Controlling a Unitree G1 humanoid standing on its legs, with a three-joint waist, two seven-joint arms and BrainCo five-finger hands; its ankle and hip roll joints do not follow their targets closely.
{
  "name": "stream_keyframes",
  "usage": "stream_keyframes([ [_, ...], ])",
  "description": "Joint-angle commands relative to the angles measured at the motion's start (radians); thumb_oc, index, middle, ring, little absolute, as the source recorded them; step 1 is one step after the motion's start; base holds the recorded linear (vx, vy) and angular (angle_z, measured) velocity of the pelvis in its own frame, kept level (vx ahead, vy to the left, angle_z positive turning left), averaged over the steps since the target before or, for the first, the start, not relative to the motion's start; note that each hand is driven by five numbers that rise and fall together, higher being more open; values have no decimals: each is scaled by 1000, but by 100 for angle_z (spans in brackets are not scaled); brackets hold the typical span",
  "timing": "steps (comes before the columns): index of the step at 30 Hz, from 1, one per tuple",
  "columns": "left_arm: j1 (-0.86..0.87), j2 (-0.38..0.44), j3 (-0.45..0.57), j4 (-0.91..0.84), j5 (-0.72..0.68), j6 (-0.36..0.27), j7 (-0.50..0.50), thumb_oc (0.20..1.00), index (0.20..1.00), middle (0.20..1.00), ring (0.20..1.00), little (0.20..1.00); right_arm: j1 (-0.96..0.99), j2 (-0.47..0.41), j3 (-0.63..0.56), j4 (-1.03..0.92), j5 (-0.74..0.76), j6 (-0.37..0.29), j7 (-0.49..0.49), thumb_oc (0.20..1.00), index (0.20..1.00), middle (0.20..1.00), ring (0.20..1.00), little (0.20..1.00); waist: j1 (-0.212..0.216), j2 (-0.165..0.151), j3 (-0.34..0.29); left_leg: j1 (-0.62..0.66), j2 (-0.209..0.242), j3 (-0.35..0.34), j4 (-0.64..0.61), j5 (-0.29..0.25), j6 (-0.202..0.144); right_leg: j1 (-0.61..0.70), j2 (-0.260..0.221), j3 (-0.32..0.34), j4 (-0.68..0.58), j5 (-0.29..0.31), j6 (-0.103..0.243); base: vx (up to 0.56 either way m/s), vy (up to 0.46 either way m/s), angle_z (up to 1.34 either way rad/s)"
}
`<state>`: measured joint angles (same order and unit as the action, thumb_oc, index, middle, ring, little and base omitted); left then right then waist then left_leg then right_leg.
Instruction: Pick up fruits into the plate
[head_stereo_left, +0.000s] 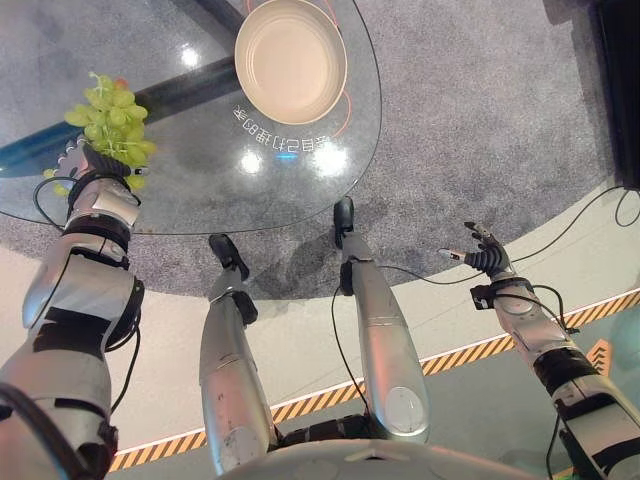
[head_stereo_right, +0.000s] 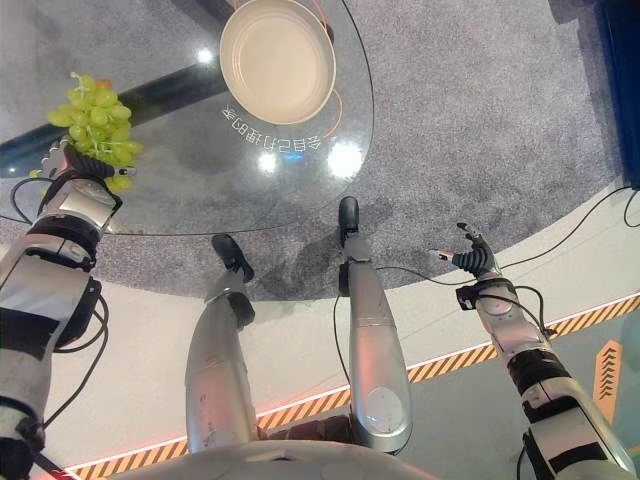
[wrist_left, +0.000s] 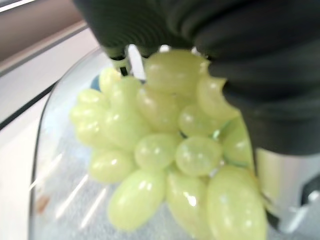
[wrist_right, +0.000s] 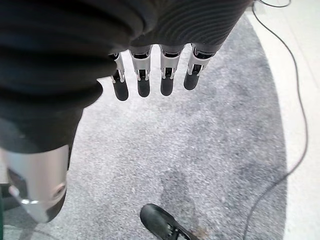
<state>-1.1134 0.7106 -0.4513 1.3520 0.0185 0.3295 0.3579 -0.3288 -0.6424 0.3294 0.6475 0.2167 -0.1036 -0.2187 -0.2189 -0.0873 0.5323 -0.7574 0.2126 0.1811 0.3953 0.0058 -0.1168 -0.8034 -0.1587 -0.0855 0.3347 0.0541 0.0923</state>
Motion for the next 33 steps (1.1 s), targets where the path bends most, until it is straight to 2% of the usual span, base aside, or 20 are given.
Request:
stream_keyframes([
  [1, 97, 42, 67, 113, -96, 94, -28, 1000, 1000, 1000, 1000, 1000, 18, 20, -1, -19, 36, 12, -14, 1000, 1000, 1000, 1000, 1000, 10, -67, -12, -65, -110, -19, 45, -57, 37, -22, 95, -17, 37, -54, -26, 0, 0, 0],
  [3, 106, 31, 77, 109, -145, 106, -35, 1000, 1000, 1000, 1000, 1000, 22, 29, 3, -25, 37, 19, -21, 1000, 1000, 1000, 1000, 1000, 12, -68, -12, -63, -111, -25, 44, -59, 39, -20, 98, -18, 43, -56, -24, -25, -44, -2],
  [8, 117, 21, 87, 109, -150, 101, -35, 1000, 1000, 1000, 1000, 1000, 22, 37, 6, -22, 35, 15, -23, 1000, 1000, 1000, 1000, 1000, 14, -70, -12, -61, -112, -27, 42, -59, 41, -17, 99, -19, 42, -56, -24, 2, -9, -1],
  [13, 134, -6, 98, 92, -179, 57, 10, 1000, 1000, 1000, 1000, 1000, 5, 51, 21, -31, 31, 28, -28, 1000, 1000, 1000, 1000, 1000, 19, -75, -12, -54, -114, -33, 38, -57, 41, -6, 102, -20, 37, -56, -25, 0, -7, 0],
  [14, 126, -9, 93, 87, -194, 47, 31, 696, 696, 696, 696, 696, -3, 53, 24, -25, 35, 31, -28, 1000, 1000, 1000, 1000, 1000, 21, -77, -12, -55, -113, -34, 38, -57, 41, -5, 102, -21, 38, -56, -24, 0, 0, 0],
  [15, 121, -9, 93, 86, -195, 34, 38, 200, 200, 200, 200, 200, -6, 52, 26, -20, 38, 31, -26, 1000, 1000, 1000, 1000, 1000, 21, -78, -12, -55, -113, -34, 38, -57, 41, -4, 102, -22, 38, -57, -24, -9, -27, 5],
  [22, 116, -26, 75, 48, -242, -58, 26, 200, 200, 200, 200, 200, -5, 62, 43, -22, 37, 38, -34, 1000, 1000, 1000, 1000, 1000, 23, -83, -12, -45, -113, -29, 20, -52, 44, 4, 107, -27, 32, -55, -22, -3, -6, 1],
  [26, 117, -33, 84, 16, -303, -148, 34, 200, 200, 200, 200, 200, -5, 68, 49, -24, 35, 39, -33, 1000, 1000, 1000, 1000, 1000, 24, -82, -12, -33, -114, -23, 15, -51, 43, 16, 108, -29, 28, -56, -22, -2, -1, 1],
  [29, 132, -37, 105, -38, -355, -225, 66, 200, 200, 200, 200, 200, 9, 72, 48, -38, 24, 41, -38, 1000, 1000, 1000, 1000, 1000, 24, -77, -12, -22, -114, -18, 9, -50, 41, 26, 106, -31, 26, -59, -21, 0, 0, 0],
  [31, 137, -34, 113, -72, -353, -242, 96, 200, 200, 200, 200, 200, 19, 72, 47, -50, 18, 46, -39, 1000, 1000, 1000, 1000, 1000, 25, -75, -12, -16, -114, -14, 5, -49, 40, 31, 105, -32, 22, -59, -21, 0, 0, 0],
  [33, 144, -29, 121, -105, -360, -290, 133, 200, 200, 200, 200, 200, 32, 70, 49, -57, 18, 43, -42, 1000, 1000, 1000, 1000, 1000, 27, -71, -12, -12, -114, -12, 2, -48, 38, 34, 101, -32, 19, -60, -21, 0, 0, 0],
])
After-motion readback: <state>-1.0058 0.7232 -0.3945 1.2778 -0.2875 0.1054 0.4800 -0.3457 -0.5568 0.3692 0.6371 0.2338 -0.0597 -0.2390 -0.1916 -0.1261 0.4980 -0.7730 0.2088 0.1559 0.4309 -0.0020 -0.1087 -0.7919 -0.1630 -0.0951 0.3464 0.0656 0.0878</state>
